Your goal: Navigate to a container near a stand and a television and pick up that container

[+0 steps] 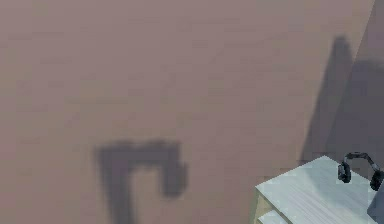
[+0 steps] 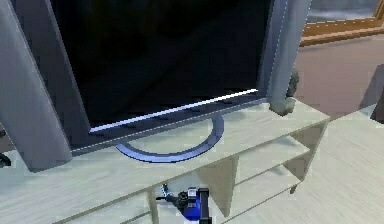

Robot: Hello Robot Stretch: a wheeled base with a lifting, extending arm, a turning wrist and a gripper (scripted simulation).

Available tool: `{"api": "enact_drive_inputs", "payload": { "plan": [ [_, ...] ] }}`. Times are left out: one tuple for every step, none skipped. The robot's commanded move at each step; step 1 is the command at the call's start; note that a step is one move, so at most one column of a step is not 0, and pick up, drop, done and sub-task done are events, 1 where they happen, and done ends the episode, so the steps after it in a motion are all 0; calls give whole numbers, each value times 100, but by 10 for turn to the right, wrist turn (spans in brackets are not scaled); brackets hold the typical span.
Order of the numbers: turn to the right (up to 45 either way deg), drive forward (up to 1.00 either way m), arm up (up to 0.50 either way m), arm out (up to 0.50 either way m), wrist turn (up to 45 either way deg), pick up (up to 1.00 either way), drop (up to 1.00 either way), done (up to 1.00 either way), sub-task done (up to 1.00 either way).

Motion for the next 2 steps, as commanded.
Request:
{"api": "enact_drive_inputs", "payload": {
  "plan": [
    [0, 0, 0, 0, 450, 0, 0, 0, 0],
    [0, 0, 0, 0, 150, 0, 0, 0, 0]
  ]
}}
